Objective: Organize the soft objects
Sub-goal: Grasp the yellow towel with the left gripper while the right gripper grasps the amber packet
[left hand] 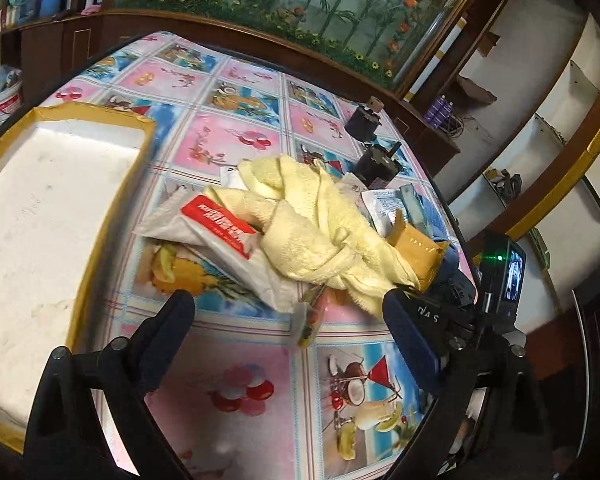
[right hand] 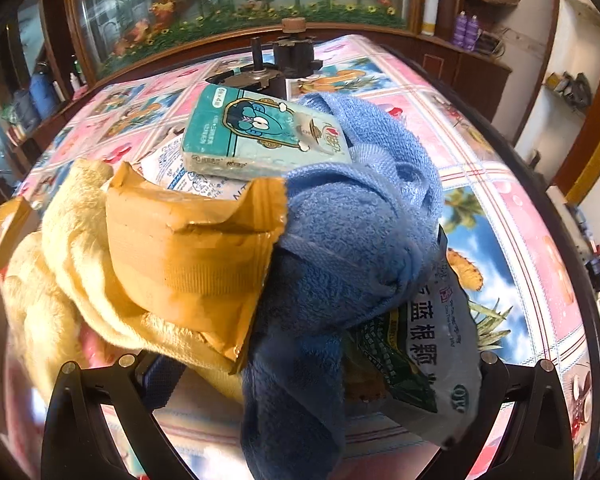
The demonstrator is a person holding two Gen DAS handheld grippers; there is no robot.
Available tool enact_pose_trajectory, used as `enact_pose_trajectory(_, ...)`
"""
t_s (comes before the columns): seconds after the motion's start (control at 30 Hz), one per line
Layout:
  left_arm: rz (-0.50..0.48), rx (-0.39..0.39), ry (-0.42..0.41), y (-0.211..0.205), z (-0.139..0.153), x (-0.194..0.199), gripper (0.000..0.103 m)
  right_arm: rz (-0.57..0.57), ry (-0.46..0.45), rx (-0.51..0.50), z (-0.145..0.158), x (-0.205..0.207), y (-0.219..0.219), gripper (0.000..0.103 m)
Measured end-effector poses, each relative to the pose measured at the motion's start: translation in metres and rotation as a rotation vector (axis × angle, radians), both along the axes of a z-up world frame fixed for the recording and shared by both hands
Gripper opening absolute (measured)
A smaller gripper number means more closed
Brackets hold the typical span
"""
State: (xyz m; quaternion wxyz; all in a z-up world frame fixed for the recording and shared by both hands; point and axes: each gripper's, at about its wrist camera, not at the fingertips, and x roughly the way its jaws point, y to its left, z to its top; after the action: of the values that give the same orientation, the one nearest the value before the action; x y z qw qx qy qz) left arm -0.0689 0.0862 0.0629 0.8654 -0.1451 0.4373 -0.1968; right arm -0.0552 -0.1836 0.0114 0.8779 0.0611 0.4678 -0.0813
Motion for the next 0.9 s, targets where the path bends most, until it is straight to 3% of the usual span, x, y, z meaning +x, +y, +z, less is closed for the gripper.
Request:
enact_pose_trajectory(0.17, -0.038, -0.018, 0.02, -0.029, -0.001, 0.017, 0.095, 0.051, 0.025, -0.037, 0.0, -0.003, 0.006, 0.103)
enact_pose_trajectory(0.2, -0.039, -0.01, 0.024, -0.032, -0.003, 0.021, 0.087, 0.05, 0.023, -0.037, 0.0, -0.004, 0.007, 0.103)
enact_pose_trajectory(0.23, -0.046, 0.002, 0.03, -0.035, -0.005, 0.025, 0.062, 0.048, 0.022, -0.038, 0.0, -0.004, 0.008, 0.103)
enact_pose_trajectory(0.3, -0.086, 0.011, 0.057, -0.041, -0.009, 0.033, 0.027, 0.048, 0.02, -0.035, 0.0, -0.005, 0.008, 0.103)
enact_pose_trajectory(0.47, -0.059, 0.03, 0.059, -0.043, -0.011, 0.042, 0.028, 0.047, 0.023, -0.033, -0.001, -0.003, 0.006, 0.103)
enact_pose_trajectory(0.57, -0.065, 0.076, 0.062, -0.051, -0.012, 0.05, 0.04, 0.046, 0.019, -0.028, -0.001, -0.003, 0.005, 0.103)
enact_pose_trajectory(0.63, -0.075, 0.128, 0.074, -0.059, -0.013, 0.058, 0.055, 0.045, 0.016, -0.019, 0.0, -0.003, 0.004, 0.103)
enact_pose_trajectory(0.77, -0.076, 0.218, 0.063, -0.073, -0.02, 0.066, 0.058, 0.045, 0.009, -0.006, 0.001, -0.005, 0.002, 0.103)
enact_pose_trajectory(0.8, -0.071, 0.226, 0.054, -0.073, -0.02, 0.066, 0.052, 0.045, 0.007, -0.002, 0.001, -0.005, 0.002, 0.103)
enact_pose_trajectory(0.83, -0.064, 0.219, 0.039, -0.07, -0.019, 0.064, 0.034, 0.044, 0.006, 0.0, 0.001, -0.005, 0.001, 0.103)
enact_pose_trajectory(0.87, -0.067, 0.193, 0.034, -0.066, -0.018, 0.063, 0.028, 0.044, 0.005, 0.001, 0.001, -0.005, 0.001, 0.103)
enact_pose_trajectory(0.9, -0.062, 0.16, 0.036, -0.06, -0.016, 0.062, 0.009, 0.043, 0.006, 0.0, 0.001, -0.005, 0.002, 0.103)
